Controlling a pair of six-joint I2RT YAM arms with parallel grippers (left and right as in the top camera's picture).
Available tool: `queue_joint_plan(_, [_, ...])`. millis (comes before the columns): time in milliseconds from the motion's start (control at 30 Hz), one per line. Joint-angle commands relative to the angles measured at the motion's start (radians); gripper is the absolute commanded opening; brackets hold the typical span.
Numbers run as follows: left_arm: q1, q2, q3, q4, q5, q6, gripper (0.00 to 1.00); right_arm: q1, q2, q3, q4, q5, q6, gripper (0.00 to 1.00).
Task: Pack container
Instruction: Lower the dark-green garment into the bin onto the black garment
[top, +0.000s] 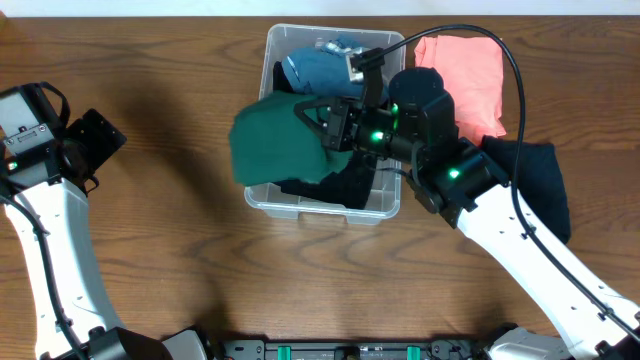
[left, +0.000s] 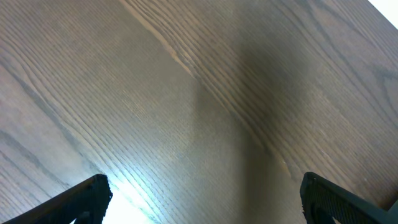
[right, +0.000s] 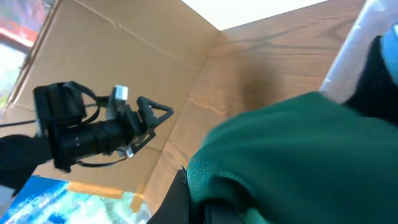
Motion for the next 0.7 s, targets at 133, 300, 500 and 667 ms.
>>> queue_joint_plan(133, [0.005, -0.013, 0.009, 0.0, -0.005, 0.017, 0.98, 0.03, -0.01, -0.002, 0.016, -0.059, 0.011, 0.01])
queue_joint_plan(300, [0.005, -0.013, 0.009, 0.0, -0.005, 0.017, 0.98, -0.008, -0.01, -0.048, 0.016, -0.032, 0.027, 0.01])
queue_joint_plan(500, [0.005, -0.013, 0.009, 0.0, -0.005, 0.017, 0.98, -0.094, -0.003, -0.137, 0.039, 0.074, 0.04, 0.01])
queue_joint_plan(667, [0.005, -0.013, 0.009, 0.0, -0.005, 0.017, 0.98, -0.149, 0.032, -0.211, 0.079, 0.095, 0.04, 0.01])
